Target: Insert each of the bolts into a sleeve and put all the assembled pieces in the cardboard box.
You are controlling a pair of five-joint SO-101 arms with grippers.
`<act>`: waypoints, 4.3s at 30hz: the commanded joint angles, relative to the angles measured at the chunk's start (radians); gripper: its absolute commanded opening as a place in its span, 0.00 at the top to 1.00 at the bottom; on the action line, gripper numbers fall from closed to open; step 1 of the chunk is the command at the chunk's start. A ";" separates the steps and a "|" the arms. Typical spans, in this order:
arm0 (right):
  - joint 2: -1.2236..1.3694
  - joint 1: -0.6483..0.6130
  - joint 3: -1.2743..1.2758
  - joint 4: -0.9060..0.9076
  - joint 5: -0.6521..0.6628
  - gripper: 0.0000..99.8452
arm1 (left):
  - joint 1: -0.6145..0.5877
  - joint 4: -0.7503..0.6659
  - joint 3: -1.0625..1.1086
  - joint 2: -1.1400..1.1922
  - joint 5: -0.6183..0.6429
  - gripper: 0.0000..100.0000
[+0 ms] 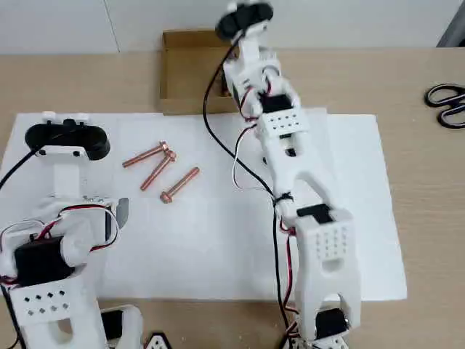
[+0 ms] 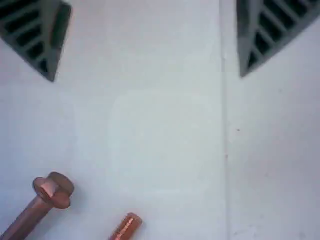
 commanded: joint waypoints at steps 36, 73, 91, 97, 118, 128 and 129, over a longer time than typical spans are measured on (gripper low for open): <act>-1.580 -0.093 0.730 1.112 0.011 0.84 | 0.003 0.077 -0.077 -0.012 -0.003 0.78; -0.030 0.205 -0.270 1.185 0.239 0.84 | 0.000 0.089 -0.071 -0.012 -0.003 0.78; 0.234 0.206 -0.347 1.106 0.249 0.84 | 0.003 0.077 -0.039 -0.012 -0.003 0.78; 0.292 0.206 -0.347 1.078 0.250 0.84 | 0.003 0.077 -0.039 -0.012 -0.003 0.78; 0.321 0.294 -0.592 1.202 0.199 1.00 | 0.003 0.077 -0.039 -0.012 -0.003 0.78; 0.274 0.292 -0.586 1.224 0.133 1.00 | -0.002 0.078 -0.042 -0.012 -0.003 0.78; 0.245 0.292 -0.565 1.224 0.133 1.00 | -0.002 0.078 -0.042 -0.012 -0.003 0.78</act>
